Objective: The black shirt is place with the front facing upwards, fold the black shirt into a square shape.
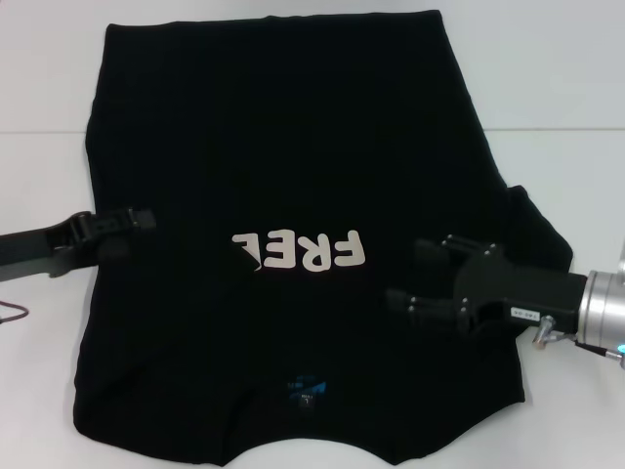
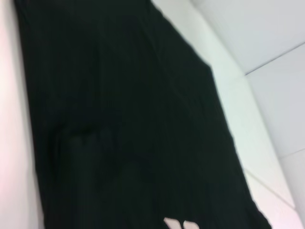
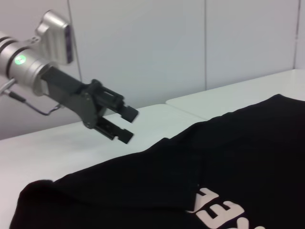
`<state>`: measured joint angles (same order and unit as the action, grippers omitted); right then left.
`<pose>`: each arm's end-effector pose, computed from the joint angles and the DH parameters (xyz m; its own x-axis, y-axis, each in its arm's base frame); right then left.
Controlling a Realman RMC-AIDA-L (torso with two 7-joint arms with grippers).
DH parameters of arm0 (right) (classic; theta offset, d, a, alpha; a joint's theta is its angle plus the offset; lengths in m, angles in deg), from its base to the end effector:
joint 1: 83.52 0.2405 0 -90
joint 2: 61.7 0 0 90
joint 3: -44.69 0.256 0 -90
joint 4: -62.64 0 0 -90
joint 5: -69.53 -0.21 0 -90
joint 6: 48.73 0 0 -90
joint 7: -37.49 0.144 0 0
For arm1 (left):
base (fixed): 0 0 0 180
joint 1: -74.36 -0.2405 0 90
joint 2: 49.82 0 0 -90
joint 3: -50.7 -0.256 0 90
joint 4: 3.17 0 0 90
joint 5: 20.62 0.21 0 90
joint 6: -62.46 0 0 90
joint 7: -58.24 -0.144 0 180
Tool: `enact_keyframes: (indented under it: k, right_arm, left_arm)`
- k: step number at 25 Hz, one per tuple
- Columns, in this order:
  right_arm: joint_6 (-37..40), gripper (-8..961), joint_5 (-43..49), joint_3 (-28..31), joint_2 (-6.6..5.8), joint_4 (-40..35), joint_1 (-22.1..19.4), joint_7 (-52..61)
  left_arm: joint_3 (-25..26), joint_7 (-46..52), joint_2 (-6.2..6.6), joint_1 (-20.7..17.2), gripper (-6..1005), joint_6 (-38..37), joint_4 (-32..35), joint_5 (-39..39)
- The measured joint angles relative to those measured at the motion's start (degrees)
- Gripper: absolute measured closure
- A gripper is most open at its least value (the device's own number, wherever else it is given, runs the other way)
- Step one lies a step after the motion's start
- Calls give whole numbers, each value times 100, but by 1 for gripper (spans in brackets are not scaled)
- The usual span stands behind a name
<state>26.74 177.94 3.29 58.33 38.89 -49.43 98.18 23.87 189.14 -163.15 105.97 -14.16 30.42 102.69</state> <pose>0.2624 0.3444 -0.0468 0.8426 -0.2087 -0.4964 -0.3872 -0.8755 -0.2892 -0.3239 0.3594 0.0513 0.0121 0.7972 0.6036 0.9897 -0.0956 0.1064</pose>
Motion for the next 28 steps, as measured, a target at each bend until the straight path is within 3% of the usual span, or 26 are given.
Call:
enact_keyframes:
  k: [4,7,9,11,14,16,21,28]
  right_arm:
    - [-4,69,-177,5,-46,-328,-113,826]
    - [-5,69,-50,4,-124,-1018,-231,2277]
    - [5,70,255,-15,-248,-1498,-253,3500]
    - [72,70,799,-38,-422,-1897,-200,4824]
    - [343,70,1872,-17,-683,-2417,32,6574]
    - [545,71,2609,68,-759,-2735,209,7465]
    - [745,71,4173,344,-746,-3162,624,8786]
    - [138,70,5263,272,-648,-2642,1089,9197]
  left_arm:
    - [391,-1678,-58,-160,382,-788,7,-348]
    - [447,-3253,-138,-309,282,-1612,29,-608]
    - [420,-4239,-195,-406,215,-2000,11,-624]
    - [410,-4863,-251,-510,34,-2193,17,-622]
    - [335,-5601,-339,-687,32,-2416,54,-615]
    - [209,-5819,-359,-767,31,-2403,72,-602]
    - [-7,-5918,-361,-867,48,-2212,96,-535]
    - [-7,-5951,-353,-895,52,-2175,104,-451]
